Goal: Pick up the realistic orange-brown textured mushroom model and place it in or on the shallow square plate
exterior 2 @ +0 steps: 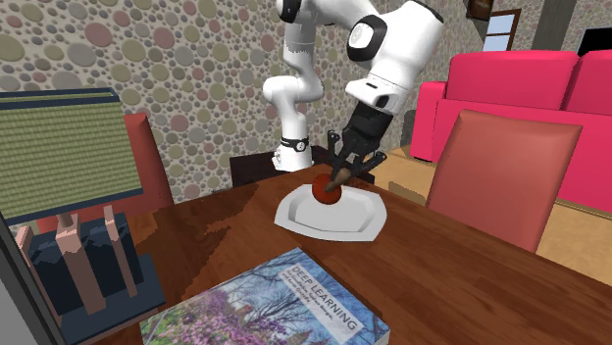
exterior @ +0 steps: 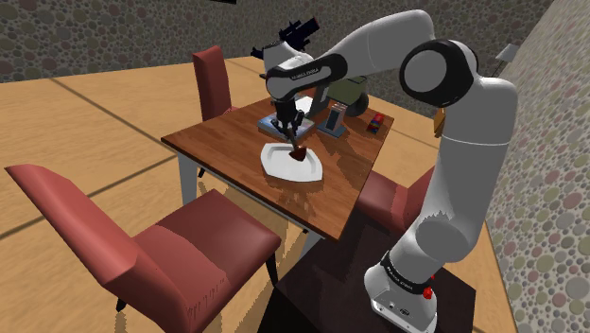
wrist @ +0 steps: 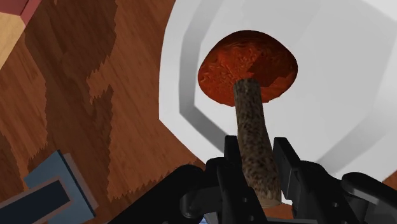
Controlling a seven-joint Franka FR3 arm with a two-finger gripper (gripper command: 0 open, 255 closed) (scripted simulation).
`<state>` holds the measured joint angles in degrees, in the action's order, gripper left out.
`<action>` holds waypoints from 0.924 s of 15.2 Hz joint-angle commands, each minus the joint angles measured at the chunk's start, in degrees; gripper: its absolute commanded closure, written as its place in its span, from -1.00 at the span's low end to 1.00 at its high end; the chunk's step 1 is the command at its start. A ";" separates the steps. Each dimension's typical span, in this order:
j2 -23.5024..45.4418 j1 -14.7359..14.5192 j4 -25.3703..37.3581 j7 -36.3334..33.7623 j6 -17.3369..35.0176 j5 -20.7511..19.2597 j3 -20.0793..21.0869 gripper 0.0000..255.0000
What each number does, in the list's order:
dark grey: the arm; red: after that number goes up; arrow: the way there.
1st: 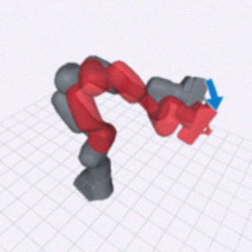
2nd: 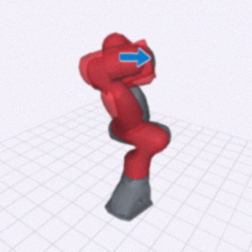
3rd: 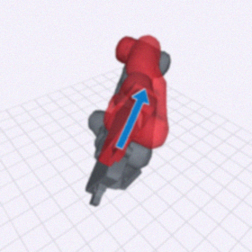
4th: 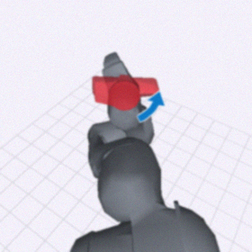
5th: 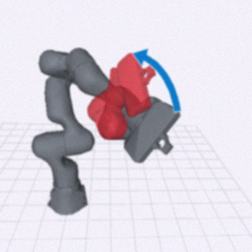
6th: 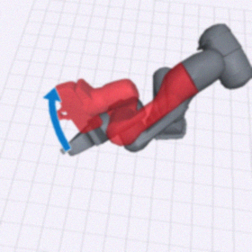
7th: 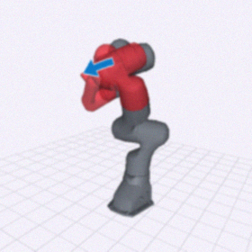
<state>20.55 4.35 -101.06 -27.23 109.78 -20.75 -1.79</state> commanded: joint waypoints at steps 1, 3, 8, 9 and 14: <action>0.67 -0.01 -0.55 -0.46 1.18 -0.14 -0.01 1.00; 1.37 0.02 -1.10 -0.88 2.37 -0.29 -0.05 1.00; 2.43 0.06 -1.79 -1.47 4.03 -0.52 -0.10 1.00; 2.43 0.06 -1.78 -1.47 4.03 -0.53 -0.10 1.00; 2.43 0.08 -1.78 -1.47 4.02 -0.53 -0.08 1.00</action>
<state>22.68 4.36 -102.53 -28.76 113.97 -21.38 -1.86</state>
